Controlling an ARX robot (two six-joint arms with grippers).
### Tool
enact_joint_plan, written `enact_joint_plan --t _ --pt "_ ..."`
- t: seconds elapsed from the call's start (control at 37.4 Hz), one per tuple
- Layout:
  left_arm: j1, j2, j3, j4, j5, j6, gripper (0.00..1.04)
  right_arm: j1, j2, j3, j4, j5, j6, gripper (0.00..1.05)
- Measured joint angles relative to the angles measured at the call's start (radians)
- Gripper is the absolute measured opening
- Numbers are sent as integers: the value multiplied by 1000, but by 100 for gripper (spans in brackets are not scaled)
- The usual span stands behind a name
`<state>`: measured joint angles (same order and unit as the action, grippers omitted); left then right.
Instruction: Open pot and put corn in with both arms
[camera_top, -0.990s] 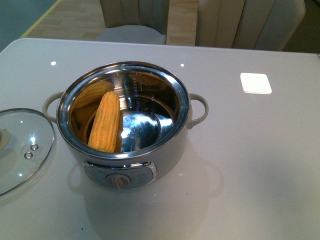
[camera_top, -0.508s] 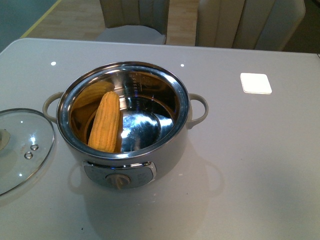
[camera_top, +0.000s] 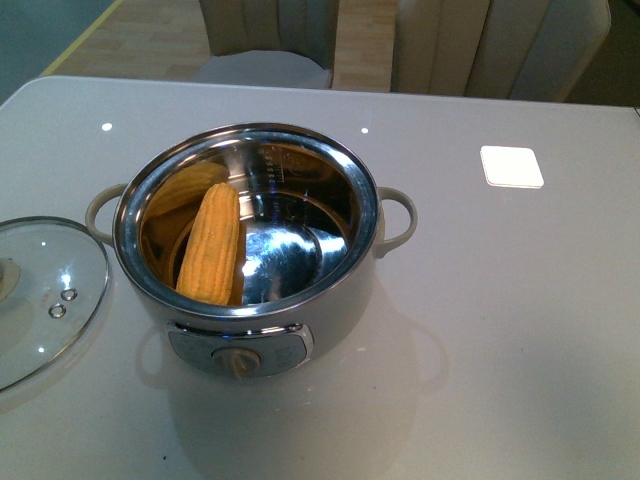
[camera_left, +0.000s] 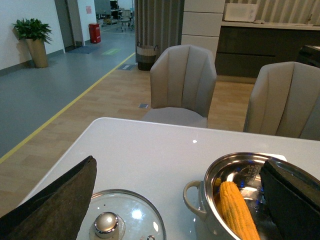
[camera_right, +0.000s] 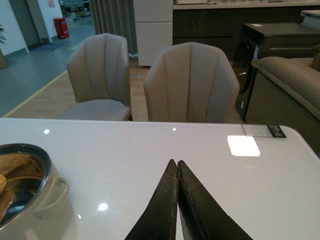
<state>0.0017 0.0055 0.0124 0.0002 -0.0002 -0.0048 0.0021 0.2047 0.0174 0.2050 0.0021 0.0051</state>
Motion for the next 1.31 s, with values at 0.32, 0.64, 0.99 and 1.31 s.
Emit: enact_joint_plan --t 0.32,0.64,0.99,1.31 --pt "0 0 0 0 0 0 98 0 -187 0 -197 -1 0 2" --pt "0 0 0 0 0 0 98 0 -198 0 -203 0 0 2" --pt "0 0 0 0 0 0 98 0 -198 0 -203 -1 -2 28" --pt "0 0 0 0 0 0 98 0 -198 0 -203 0 -2 80"
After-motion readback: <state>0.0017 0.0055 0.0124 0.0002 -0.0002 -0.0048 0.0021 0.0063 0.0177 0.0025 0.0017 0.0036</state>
